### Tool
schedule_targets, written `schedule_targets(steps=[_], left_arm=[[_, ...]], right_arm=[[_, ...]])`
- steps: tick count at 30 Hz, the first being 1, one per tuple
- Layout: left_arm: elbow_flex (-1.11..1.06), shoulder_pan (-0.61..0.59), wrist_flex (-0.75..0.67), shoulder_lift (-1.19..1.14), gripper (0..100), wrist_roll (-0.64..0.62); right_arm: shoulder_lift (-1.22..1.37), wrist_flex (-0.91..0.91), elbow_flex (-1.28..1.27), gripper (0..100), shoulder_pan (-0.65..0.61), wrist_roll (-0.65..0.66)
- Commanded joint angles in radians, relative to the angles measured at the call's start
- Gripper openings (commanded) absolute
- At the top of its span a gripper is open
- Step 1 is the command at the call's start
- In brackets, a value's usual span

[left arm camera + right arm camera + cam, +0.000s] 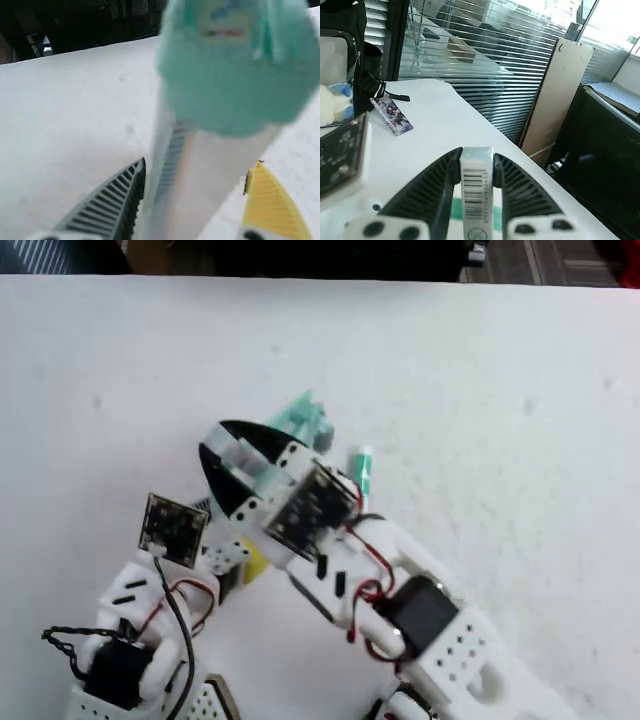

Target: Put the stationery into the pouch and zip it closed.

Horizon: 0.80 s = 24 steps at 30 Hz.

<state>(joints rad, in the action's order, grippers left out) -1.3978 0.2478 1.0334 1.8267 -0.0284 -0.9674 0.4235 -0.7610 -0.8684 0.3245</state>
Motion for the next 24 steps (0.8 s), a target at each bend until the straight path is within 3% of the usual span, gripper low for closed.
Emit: schedule_targets(steps=[1,9,15,24], left_arm=[[0.005,0.005,-0.002,0.001,32,0.002],[0.005,0.005,-0.002,0.001,32,0.002],[0.005,0.005,-0.002,0.001,32,0.002],[0.003,0.013,-0.005,0.001,28,0.008]], right_arm=[[0.056,-0.03,0.009,1.6,0.001,-0.058],[-0.065,0.186,0.011,3.2,0.008,-0.098],[-0.119,0.298,0.044,30.8,0.044,-0.106],[-0.119,0.355,0.178,25.5,0.061,-0.106]])
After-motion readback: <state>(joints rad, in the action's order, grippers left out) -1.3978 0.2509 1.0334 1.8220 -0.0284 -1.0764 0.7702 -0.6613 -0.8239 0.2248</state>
